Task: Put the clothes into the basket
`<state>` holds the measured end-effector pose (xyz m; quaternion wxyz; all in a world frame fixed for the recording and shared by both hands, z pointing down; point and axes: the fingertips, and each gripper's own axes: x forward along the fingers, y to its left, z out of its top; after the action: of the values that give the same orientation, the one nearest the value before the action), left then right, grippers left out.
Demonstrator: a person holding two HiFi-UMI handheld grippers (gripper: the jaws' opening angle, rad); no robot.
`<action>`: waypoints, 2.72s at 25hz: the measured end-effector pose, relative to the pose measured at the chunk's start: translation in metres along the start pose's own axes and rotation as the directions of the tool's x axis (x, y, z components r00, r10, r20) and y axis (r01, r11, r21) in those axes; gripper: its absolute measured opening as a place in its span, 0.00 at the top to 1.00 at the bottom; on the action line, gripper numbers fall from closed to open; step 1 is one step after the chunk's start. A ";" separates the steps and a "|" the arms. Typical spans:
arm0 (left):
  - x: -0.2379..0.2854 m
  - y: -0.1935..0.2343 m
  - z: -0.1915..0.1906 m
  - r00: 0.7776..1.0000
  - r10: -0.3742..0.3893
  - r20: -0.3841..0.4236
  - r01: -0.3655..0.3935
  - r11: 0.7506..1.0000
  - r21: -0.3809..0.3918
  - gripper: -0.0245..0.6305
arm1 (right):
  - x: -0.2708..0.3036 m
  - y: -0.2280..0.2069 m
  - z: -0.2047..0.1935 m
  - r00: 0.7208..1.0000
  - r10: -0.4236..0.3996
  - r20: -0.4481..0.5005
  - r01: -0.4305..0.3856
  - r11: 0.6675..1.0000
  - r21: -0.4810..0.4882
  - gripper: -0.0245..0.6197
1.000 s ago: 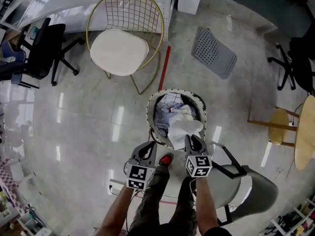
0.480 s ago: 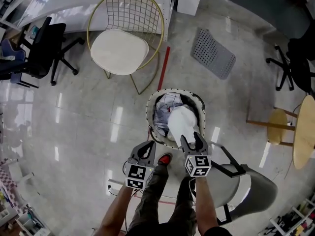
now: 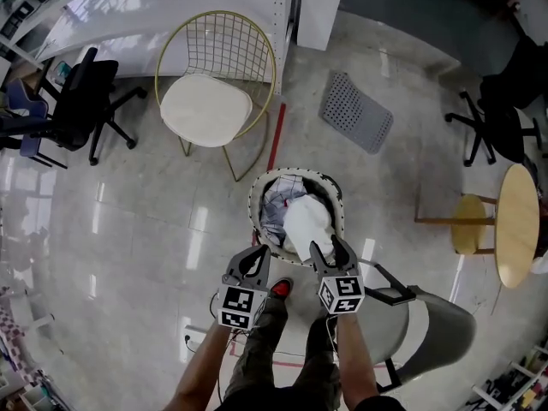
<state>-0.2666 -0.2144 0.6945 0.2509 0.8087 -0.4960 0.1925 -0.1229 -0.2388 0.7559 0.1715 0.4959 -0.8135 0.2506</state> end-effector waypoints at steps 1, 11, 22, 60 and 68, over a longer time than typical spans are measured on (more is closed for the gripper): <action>-0.004 -0.003 0.006 1.000 -0.002 0.009 0.002 1.000 0.005 0.95 | -0.006 0.003 0.007 1.000 0.001 0.010 -0.001 1.000 -0.006 0.57; -0.040 -0.035 0.068 0.994 -0.040 0.104 0.030 0.995 0.095 0.95 | -0.078 0.012 0.086 0.987 -0.030 0.161 0.039 0.998 -0.055 0.65; -0.090 -0.071 0.138 0.974 -0.073 0.213 0.034 0.983 0.183 0.95 | -0.145 0.037 0.150 0.956 -0.042 0.289 0.071 0.993 -0.089 0.80; -0.162 -0.132 0.146 0.953 -0.165 0.255 0.085 0.950 0.299 0.95 | -0.264 0.077 0.174 0.902 -0.044 0.429 0.109 0.986 -0.128 0.88; -0.162 -0.133 0.146 0.952 -0.174 0.253 0.097 0.952 0.291 0.95 | -0.266 0.077 0.173 0.903 -0.053 0.426 0.120 0.984 -0.131 0.89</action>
<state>-0.2080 -0.1363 0.4589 0.0772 0.8870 -0.4371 0.1271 -0.0775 -0.1180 0.4562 0.0408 0.5593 -0.8253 0.0661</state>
